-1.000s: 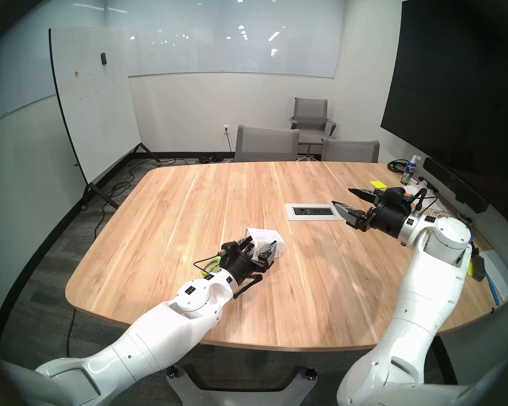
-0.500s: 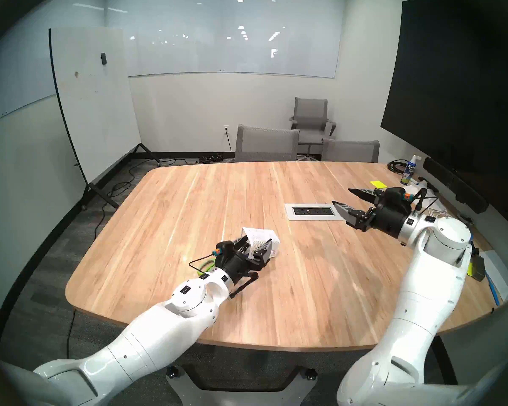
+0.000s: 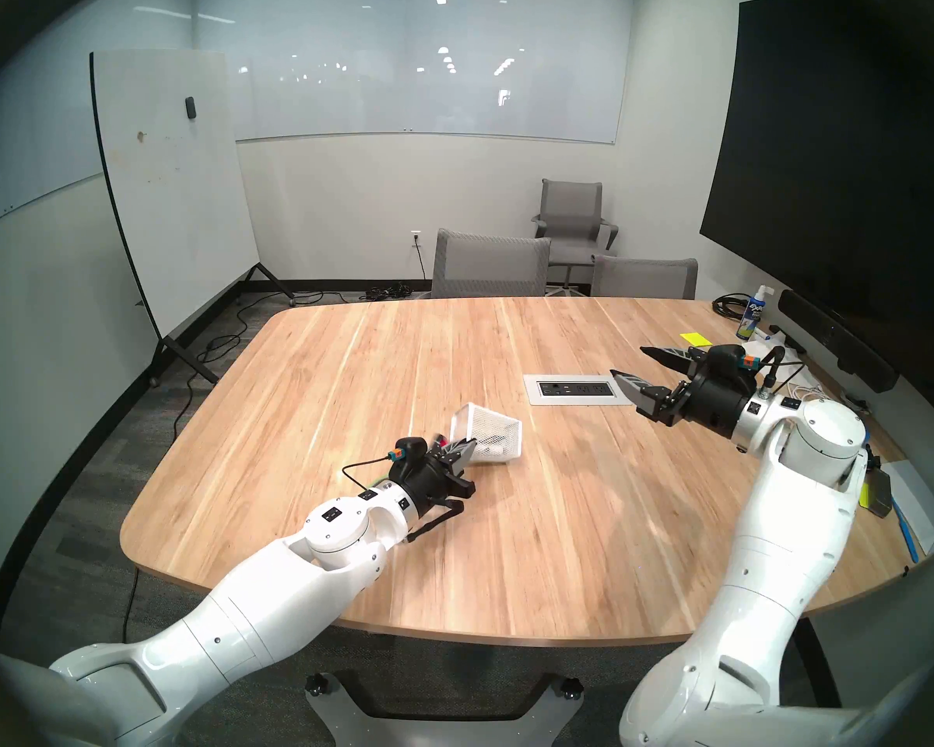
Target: Place the pen, the marker, and the scissors into the pen holder
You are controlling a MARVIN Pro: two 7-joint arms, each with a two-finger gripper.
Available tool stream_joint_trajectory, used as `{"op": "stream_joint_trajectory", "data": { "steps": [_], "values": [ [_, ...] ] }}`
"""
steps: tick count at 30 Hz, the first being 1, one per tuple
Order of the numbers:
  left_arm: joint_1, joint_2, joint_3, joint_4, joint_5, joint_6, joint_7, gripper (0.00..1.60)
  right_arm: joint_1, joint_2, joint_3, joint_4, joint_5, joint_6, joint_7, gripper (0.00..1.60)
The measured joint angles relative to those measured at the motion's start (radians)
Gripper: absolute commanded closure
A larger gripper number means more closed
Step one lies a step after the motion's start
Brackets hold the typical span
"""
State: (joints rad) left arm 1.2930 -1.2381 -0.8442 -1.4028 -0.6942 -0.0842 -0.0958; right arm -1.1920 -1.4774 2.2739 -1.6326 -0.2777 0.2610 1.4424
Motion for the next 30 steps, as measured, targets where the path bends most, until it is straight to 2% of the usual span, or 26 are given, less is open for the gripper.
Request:
{"op": "stream_joint_trajectory", "data": {
  "steps": [8, 15, 23, 30],
  "values": [
    [-0.018, 0.000, -0.007, 0.028, -0.015, 0.004, -0.040, 1.60, 0.000, 0.000, 0.000, 0.000, 0.000, 0.000, 0.000, 0.00],
    [-0.043, 0.035, 0.007, 0.021, 0.010, 0.024, -0.093, 1.60, 0.000, 0.000, 0.000, 0.000, 0.000, 0.000, 0.000, 0.00],
    [-0.090, 0.124, 0.048, -0.032, 0.075, 0.126, -0.223, 1.60, 0.000, 0.000, 0.000, 0.000, -0.001, 0.000, 0.000, 0.00],
    [-0.134, 0.209, 0.039, -0.088, 0.130, 0.211, -0.346, 1.60, 0.000, 0.000, 0.000, 0.000, -0.001, 0.000, 0.000, 0.00]
  ]
}}
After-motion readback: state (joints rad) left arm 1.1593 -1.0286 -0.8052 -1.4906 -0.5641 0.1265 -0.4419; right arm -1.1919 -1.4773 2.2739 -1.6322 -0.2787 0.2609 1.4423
